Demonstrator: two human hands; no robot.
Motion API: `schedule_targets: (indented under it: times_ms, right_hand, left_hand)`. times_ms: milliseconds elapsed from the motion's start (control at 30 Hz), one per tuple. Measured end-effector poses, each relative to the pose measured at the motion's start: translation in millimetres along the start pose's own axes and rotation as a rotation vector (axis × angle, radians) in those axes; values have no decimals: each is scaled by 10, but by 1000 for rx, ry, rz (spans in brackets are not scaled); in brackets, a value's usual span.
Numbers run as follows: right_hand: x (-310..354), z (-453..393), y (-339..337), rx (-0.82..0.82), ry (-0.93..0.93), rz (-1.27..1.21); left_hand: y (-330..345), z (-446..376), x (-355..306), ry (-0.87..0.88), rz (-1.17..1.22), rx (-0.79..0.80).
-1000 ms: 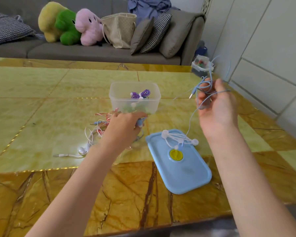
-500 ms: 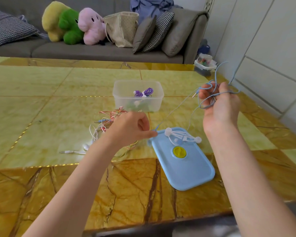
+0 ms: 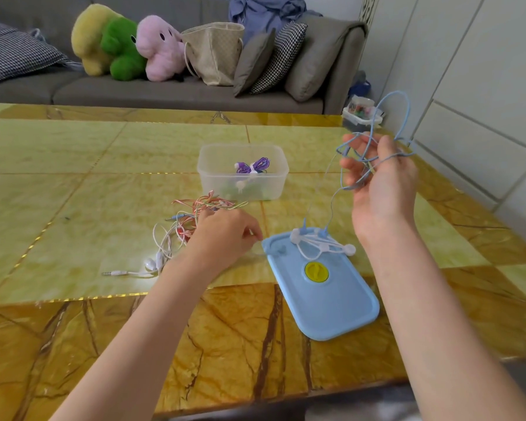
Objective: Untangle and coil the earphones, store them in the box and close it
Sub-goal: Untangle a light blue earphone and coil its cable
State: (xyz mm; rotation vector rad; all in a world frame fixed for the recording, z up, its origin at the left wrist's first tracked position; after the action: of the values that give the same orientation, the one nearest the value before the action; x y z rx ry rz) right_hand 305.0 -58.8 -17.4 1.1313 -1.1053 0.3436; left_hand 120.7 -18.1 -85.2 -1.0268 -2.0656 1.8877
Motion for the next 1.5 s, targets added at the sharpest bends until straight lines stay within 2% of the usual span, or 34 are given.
schedule_targets:
  times_ms: [133, 200, 333, 400, 467, 533, 633, 667, 733, 833, 1000, 1100, 1200, 1267, 1333, 1400, 1500]
  right_hand:
    - [18, 55, 88, 86, 52, 59]
    - [46, 86, 137, 131, 48, 126]
    - [84, 119, 243, 266, 72, 226]
    - [29, 142, 293, 343, 133, 326]
    - [-68, 181, 330, 417, 206, 417]
    - [-166, 237, 373, 492, 276, 458]
    - [-244, 312, 444, 578, 313, 467]
    - [-246, 322, 456, 591, 304, 462]
    - [-232, 317, 455, 593, 277, 457]
    - [-195, 286, 404, 536, 237, 509]
    - [-123, 167, 244, 289, 135, 562]
    - [-128, 117, 159, 184, 163, 527]
    - [-150, 110, 175, 248, 240, 424]
    - [-142, 126, 212, 344, 274, 367]
    - [-141, 159, 244, 427, 301, 354]
    - [-161, 202, 280, 489, 322, 359]
    - [-169, 245, 334, 557, 306, 349]
  left_hand:
    - [-187, 48, 179, -179, -103, -126]
    - [-218, 79, 249, -248, -162, -118]
    - [-269, 66, 221, -263, -251, -88]
    - [-423, 60, 127, -240, -232, -229]
    - [-652, 87, -1, -173, -29, -463]
    - [-776, 81, -136, -85, 378, -559]
    - [-704, 37, -409, 11, 1118, -343]
    - [-651, 35, -455, 30, 1211, -274]
    - [-609, 45, -460, 73, 1098, -236]
    - [-589, 35, -339, 40, 993, -296]
    - [-597, 57, -181, -68, 1170, -387]
    - [-511, 42, -213, -74, 1232, -277]
    - [-467, 28, -268, -45, 1211, -157]
    - [-484, 27, -198, -78, 1191, -191]
    - [-535, 41, -98, -107, 1080, -297]
    - [-555, 37, -118, -55, 993, -324]
    - [-518, 13, -310, 73, 1007, -220]
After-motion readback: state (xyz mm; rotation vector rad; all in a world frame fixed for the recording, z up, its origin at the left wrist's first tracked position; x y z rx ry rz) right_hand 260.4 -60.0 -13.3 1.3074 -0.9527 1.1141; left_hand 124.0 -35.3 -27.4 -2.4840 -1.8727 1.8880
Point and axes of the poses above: each hand's wrist, its own z-axis away from the middle knuckle, its own y-axis out of the palm, x = y × z, the point moved 7 cm from there along -z, towards the middle knuckle, and after that the axes turned 10 degrees about y, right-handed, at the moved point
